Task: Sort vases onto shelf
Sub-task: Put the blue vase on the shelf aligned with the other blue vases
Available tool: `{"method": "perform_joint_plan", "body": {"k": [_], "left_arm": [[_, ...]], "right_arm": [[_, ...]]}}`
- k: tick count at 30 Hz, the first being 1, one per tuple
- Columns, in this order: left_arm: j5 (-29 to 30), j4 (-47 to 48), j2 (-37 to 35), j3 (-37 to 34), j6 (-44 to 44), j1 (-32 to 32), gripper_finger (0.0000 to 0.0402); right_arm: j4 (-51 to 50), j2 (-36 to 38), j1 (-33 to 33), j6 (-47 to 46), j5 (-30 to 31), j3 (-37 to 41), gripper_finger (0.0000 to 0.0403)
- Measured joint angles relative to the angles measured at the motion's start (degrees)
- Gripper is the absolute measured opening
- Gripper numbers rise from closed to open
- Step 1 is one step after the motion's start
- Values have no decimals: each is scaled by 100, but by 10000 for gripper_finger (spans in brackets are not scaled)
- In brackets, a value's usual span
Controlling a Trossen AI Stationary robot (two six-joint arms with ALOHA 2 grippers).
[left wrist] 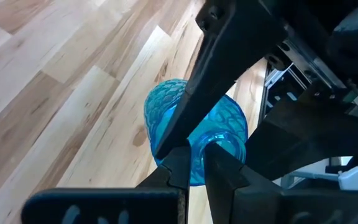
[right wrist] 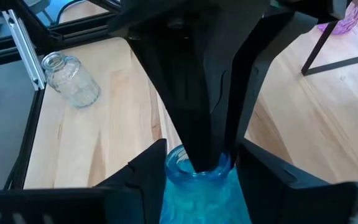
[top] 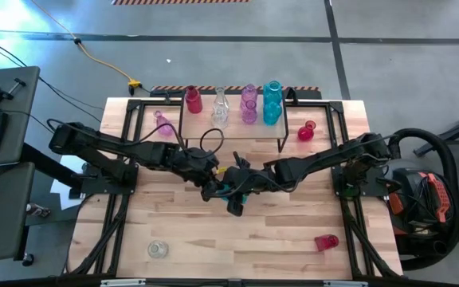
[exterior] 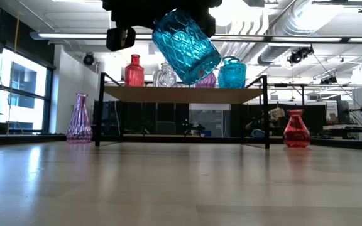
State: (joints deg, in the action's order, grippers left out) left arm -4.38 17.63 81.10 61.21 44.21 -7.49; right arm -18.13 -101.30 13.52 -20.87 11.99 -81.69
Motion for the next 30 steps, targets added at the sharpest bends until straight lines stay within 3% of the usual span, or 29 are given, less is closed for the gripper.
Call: {"method": "perform_joint_plan", "body": {"k": [7, 12, 25, 30], "left_arm": [[34, 39, 6, 2, 58, 9, 14], [29, 39, 9, 2, 49, 4, 18], [29, 6, 9, 2, -76, 4, 71], [-245, 0, 9, 4, 37, 133, 80]], "right_arm": [[-223, 4, -2, 3, 8, -20, 101], [-235, 4, 0, -113, 0, -20, 100], [-248, 4, 0, -319, 63, -13, 93], [-320, 4, 2, -469, 68, -13, 92]]}}
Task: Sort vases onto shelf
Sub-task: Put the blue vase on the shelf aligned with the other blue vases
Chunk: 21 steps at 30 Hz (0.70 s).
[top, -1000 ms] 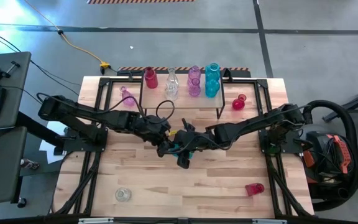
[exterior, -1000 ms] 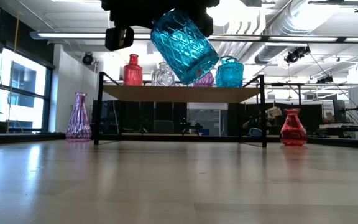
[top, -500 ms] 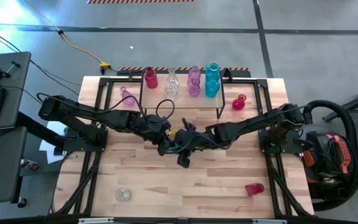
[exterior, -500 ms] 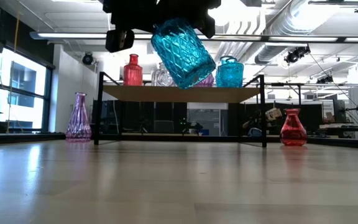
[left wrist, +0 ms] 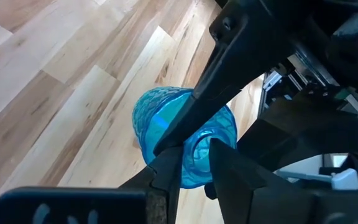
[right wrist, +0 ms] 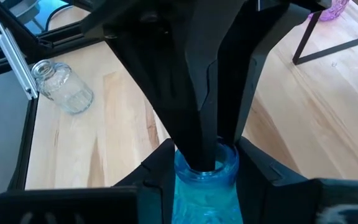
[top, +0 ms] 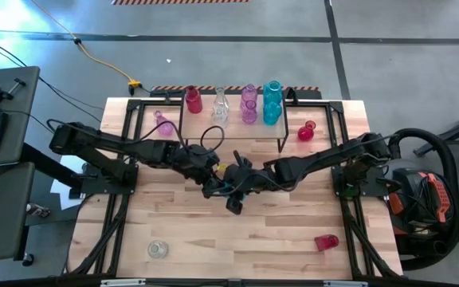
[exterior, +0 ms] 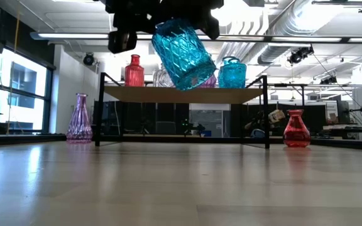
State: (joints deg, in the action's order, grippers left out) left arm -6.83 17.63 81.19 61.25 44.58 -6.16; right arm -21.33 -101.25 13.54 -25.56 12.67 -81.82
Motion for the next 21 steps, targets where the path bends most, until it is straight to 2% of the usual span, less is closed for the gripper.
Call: {"method": "perform_joint_plan", "body": {"k": [9, 21], "left_arm": [[-650, -26, 0, 0, 3, 297, 83], [-476, 28, -2, -15, 413, 305, 83]], "right_arm": [[-101, 28, -4, -120, -4, -2, 92], [-96, 50, 1, -145, -22, 10, 92]]}}
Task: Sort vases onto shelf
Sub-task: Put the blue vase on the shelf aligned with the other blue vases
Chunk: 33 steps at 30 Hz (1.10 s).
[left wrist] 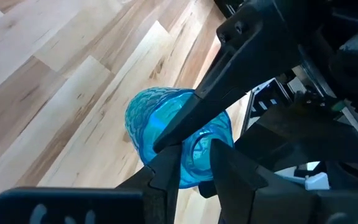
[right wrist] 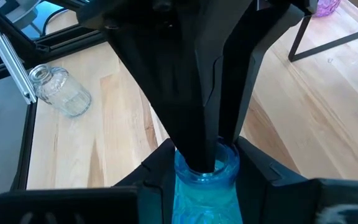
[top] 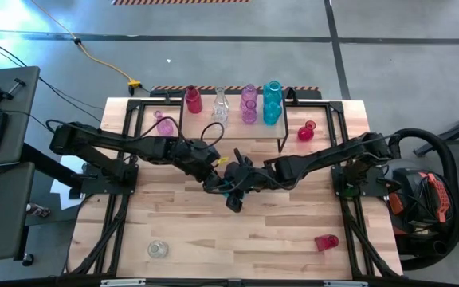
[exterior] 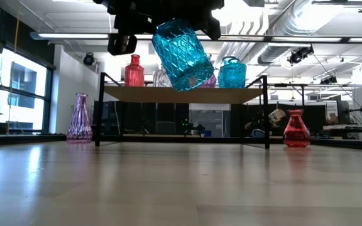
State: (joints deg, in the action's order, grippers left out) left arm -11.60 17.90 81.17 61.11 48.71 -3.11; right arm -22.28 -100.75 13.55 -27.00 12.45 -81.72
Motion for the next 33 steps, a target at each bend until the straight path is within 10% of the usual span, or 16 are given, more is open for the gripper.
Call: {"method": "perform_joint_plan", "body": {"k": [33], "left_arm": [[-1233, -607, -102, -27, 178, 613, 84]], "right_arm": [[-1193, 617, -22, -333, 340, 16, 91]]}}
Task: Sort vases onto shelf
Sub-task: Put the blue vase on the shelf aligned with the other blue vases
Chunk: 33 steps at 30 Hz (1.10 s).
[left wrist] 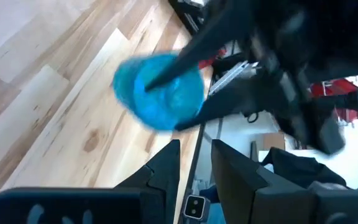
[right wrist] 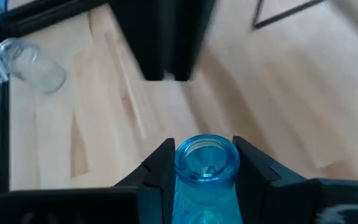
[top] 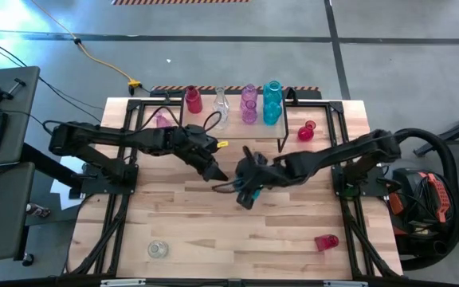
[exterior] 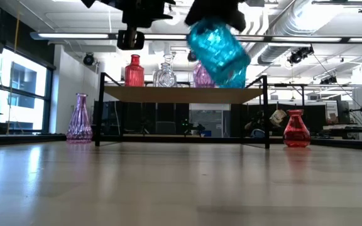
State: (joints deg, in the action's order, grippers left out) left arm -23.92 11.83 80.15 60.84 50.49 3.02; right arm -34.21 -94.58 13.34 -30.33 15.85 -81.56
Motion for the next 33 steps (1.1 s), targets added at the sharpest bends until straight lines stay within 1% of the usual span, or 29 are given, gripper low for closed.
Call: {"method": "perform_joint_plan", "body": {"k": [7, 12, 16, 21, 26, 29, 33], "left_arm": [[35, -341, -71, 2, -318, 91, 83], [92, -443, -103, 0, -463, 278, 83], [92, -445, -158, 0, -469, 425, 83], [37, -450, -167, 0, -469, 589, 83], [5, -446, -167, 0, -469, 762, 83], [0, -446, -167, 0, -469, 885, 83], [2, -446, -167, 0, -469, 1058, 83]], "right_arm": [[-154, 953, -274, 506, 484, -4, 91], [-339, 1618, -550, 834, 909, -4, 91], [-428, 2208, -787, 1183, 1068, -4, 96], [-449, 2946, -1023, 1691, 1186, -4, 92], [-458, 3560, -1163, 2310, 1548, -4, 94], [-462, 3876, -1246, 2618, 1570, -4, 94], [-668, 4219, -1349, 2775, 1572, -4, 94]]}}
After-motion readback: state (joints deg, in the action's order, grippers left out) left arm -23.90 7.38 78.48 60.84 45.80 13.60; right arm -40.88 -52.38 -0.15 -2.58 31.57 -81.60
